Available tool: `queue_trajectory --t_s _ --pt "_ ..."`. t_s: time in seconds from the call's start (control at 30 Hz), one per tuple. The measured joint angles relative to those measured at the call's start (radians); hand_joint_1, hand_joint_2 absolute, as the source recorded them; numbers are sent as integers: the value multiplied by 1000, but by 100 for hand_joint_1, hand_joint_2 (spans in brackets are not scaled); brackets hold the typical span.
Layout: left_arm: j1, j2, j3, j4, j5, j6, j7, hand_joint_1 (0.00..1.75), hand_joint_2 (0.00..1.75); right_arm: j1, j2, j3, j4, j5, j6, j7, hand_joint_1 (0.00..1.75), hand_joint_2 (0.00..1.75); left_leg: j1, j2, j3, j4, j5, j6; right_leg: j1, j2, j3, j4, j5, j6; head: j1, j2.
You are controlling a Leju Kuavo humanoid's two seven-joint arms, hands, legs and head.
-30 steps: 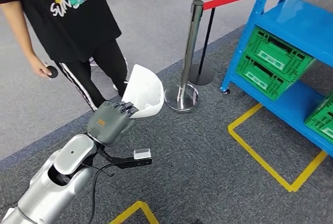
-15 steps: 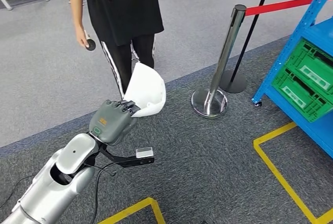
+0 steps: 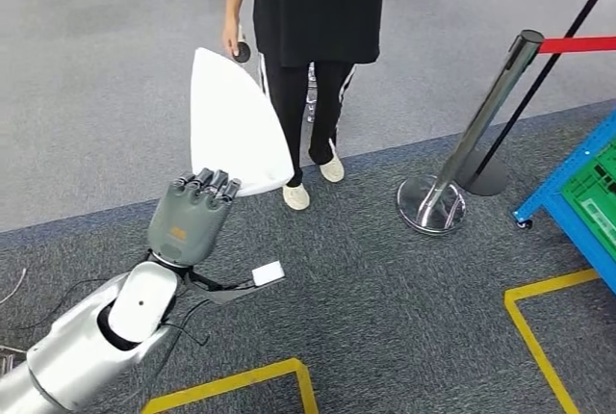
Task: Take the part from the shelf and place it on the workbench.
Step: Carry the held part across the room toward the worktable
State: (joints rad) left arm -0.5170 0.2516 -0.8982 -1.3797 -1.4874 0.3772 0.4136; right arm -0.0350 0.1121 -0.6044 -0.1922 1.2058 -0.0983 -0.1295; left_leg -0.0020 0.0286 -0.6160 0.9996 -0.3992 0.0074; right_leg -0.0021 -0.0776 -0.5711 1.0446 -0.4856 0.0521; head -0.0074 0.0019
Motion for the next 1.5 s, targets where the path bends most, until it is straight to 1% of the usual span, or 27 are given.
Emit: queue_trajectory --t_s 0.07,0.13,0.17,0.2,0.23,0.3,0.37,0.43,0.47,0.53,0.6,0.67,0.7,0.73,0.8,0.87,0.9,0.97,1.03,1.13,1.17,1.2,1.27,1.33,1.4,1.47,1.5 --pt "-27 12 -23 2 0 4 6 175 175 2 -3 -3 0 0 0 -1 0 0 3 -22 0 -1 2 11 -3 54 -52 108 -56 5 6 0" --pt "-45 21 -43 6 0 6 9 175 175 6 -4 -7 0 0 -2 -2 0 0 1 -46 0 -1 3 16 -2 73 -120 240 -103 5 9 0" --pt "-49 24 -50 8 0 8 7 175 175 7 -5 -7 0 -1 -5 -4 0 0 1 -59 0 -1 3 16 -2 75 -140 269 -103 4 9 0" --pt "-51 26 -55 11 0 10 2 175 175 8 -6 -9 0 -3 -8 -6 0 0 0 -72 0 -1 3 16 -1 77 -142 258 -84 1 9 0" --pt "-54 28 -58 14 0 12 -5 175 175 8 -8 -11 0 -5 -12 -10 0 0 0 -85 1 -1 3 16 0 82 -123 208 -48 -4 9 0" --pt "-63 28 -61 19 0 19 -19 175 175 5 -14 -16 0 -8 -17 -17 0 0 0 -109 1 0 4 13 0 117 -60 64 22 -16 9 0" --pt "-71 27 -61 24 0 26 -29 175 175 3 -18 -21 0 -9 -18 -20 0 0 3 -128 -3 0 8 5 0 144 -17 -19 45 -22 9 0" --pt "-73 27 -61 28 0 29 -33 175 175 1 -20 -23 0 -9 -18 -20 0 0 8 -145 -7 -3 14 -8 2 136 -7 -33 45 -23 9 0" --pt "-73 28 -60 30 0 29 -34 175 175 1 -20 -23 0 -9 -18 -20 0 0 9 -139 -10 -2 12 -13 2 127 -3 -40 49 -25 8 0" --pt "-78 29 -59 33 0 30 -34 175 175 1 -20 -24 0 -9 -19 -21 0 0 7 -99 -32 40 -20 -20 -2 106 6 -59 58 -32 5 0" --pt "-82 28 -59 36 0 31 -34 175 175 2 -20 -25 0 -10 -19 -21 0 0 8 -56 -87 155 -82 -28 -4 82 9 -67 61 -35 3 0" --pt "-84 27 -64 41 0 33 -27 175 175 3 -20 -27 0 -11 -19 -21 0 0 15 -46 -135 253 -111 -39 -8 57 10 -67 59 -33 4 0" --pt "-85 28 -68 44 0 34 -21 175 175 3 -20 -28 0 -12 -19 -21 0 0 20 -43 -137 256 -100 -47 -12 44 10 -66 56 -30 4 0" --pt "-88 28 -72 47 0 35 -15 175 175 3 -20 -30 0 -13 -19 -21 0 0 26 -37 -120 222 -72 -54 -17 33 11 -64 53 -24 3 0" --pt "-98 27 -79 54 0 35 -8 175 175 3 -24 -33 -1 -15 -20 -18 0 0 35 6 -57 101 -13 -74 -23 13 11 -51 42 -6 0 0" --pt "-106 23 -87 61 0 37 -3 175 175 3 -27 -36 -1 -16 -20 -16 0 0 38 38 -22 32 1 -68 -18 -4 9 -35 28 11 0 0" --pt "-109 21 -91 65 0 38 0 175 175 3 -30 -38 -1 -17 -21 -16 0 0 36 38 -21 27 -6 -58 -15 -13 12 -32 23 15 1 0" --pt "-110 20 -96 70 0 39 5 175 175 2 -28 -40 -1 -17 -21 -15 0 0 35 10 -23 29 -9 -33 -18 -28 22 -34 16 19 9 0" --pt "-116 19 -97 74 0 39 7 175 175 1 -27 -41 -1 -17 -20 -16 0 0 34 -12 -20 29 -9 -19 -24 1 8 7 -15 21 11 0" --pt "-123 14 -102 79 0 40 8 175 175 3 -27 -43 -1 -17 -20 -16 0 0 28 -47 -19 28 -9 -5 -19 65 -96 212 -104 14 19 0" --pt "-123 14 -105 81 0 40 8 175 175 4 -27 -44 0 -17 -20 -16 0 0 25 -59 -19 28 -10 -2 -15 71 -130 265 -115 9 20 0" --pt "-123 13 -108 83 0 40 8 175 175 5 -27 -46 0 -17 -20 -16 0 0 22 -73 -19 28 -10 -1 -11 74 -146 279 -105 2 21 0" --pt "-124 13 -113 87 0 40 11 175 175 6 -27 -48 0 -16 -20 -16 0 0 17 -100 -18 28 -9 0 -2 88 -120 186 -34 -17 21 0" --pt "-125 13 -116 89 0 39 17 175 175 5 -27 -48 0 -15 -20 -16 0 0 15 -125 -20 29 -8 -1 1 136 -62 49 27 -31 20 0" --pt "-127 14 -118 91 0 38 22 175 175 5 -27 -48 0 -14 -20 -16 0 0 17 -144 -24 28 -5 -8 2 163 -34 -6 39 -32 19 0" --pt "-127 16 -120 93 0 38 23 175 175 4 -26 -49 0 -14 -20 -16 0 0 21 -156 -29 23 0 -20 3 145 -28 -14 43 -30 20 0" --pt "-128 18 -120 94 0 38 23 175 175 4 -26 -49 0 -14 -20 -17 0 0 19 -142 -32 26 -4 -25 1 135 -26 -20 47 -33 18 0"
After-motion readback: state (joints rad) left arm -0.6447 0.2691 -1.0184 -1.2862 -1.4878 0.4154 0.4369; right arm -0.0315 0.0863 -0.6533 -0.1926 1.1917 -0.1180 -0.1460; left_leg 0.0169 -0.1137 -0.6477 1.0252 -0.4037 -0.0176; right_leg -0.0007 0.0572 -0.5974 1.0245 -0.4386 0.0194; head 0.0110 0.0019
